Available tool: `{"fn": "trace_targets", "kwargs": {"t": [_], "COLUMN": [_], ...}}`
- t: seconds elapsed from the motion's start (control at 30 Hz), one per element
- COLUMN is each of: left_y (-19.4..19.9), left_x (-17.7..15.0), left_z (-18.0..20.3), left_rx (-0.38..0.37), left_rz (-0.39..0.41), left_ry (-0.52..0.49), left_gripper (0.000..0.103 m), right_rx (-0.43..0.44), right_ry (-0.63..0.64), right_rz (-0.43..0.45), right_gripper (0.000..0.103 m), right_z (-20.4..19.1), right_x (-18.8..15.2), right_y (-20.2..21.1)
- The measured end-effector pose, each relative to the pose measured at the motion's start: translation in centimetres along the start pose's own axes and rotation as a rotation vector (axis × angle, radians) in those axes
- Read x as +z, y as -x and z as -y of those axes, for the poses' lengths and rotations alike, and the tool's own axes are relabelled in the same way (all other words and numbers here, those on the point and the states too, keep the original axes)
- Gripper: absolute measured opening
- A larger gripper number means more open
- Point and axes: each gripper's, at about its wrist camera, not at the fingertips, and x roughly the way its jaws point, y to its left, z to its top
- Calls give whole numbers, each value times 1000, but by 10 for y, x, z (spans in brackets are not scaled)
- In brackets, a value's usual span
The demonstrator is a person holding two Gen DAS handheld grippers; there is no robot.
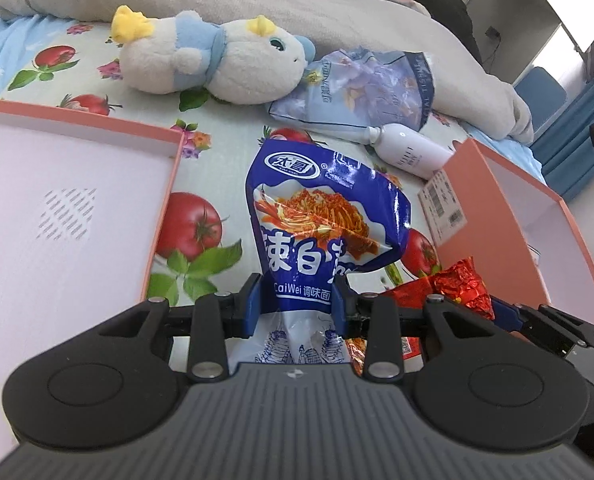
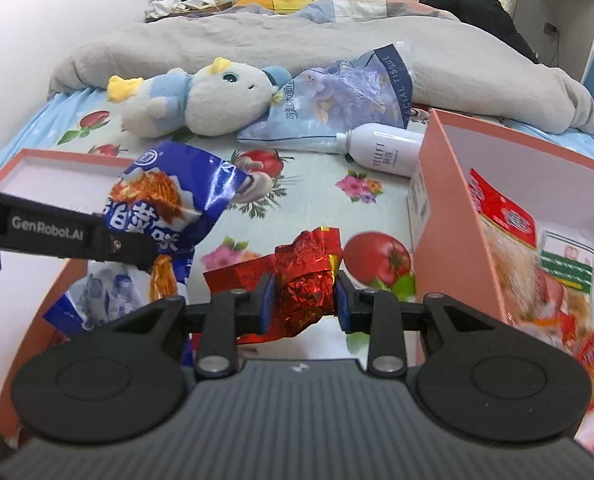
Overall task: Organize snacks
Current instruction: 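Carry the blue packet and red candies up over the orange box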
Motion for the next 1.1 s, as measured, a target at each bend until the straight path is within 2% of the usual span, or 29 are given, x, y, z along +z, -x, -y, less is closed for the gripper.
{"fn": "trace_targets", "kwargs": {"t": [0.17, 0.5, 0.77, 1.1], "left_y": [29, 82, 102, 130], "left_x": [-4, 8, 9, 30], "left_z": [13, 55, 94, 157], "left_rx": [-13, -55, -85, -137], "left_rz": [20, 77, 93, 157], "left_ry": [-24, -68, -126, -198], "left_gripper": [40, 40, 40, 40], "right_rx": [-5, 1, -38, -92], "right_ry": [-14, -79, -121, -156], "right_rz": [31, 99, 167, 260], "right_gripper": [34, 34, 34, 34], "right_z": [3, 21, 45, 86], "right_x": [2, 24, 27, 46], "right_y": [33, 83, 118, 158]}}
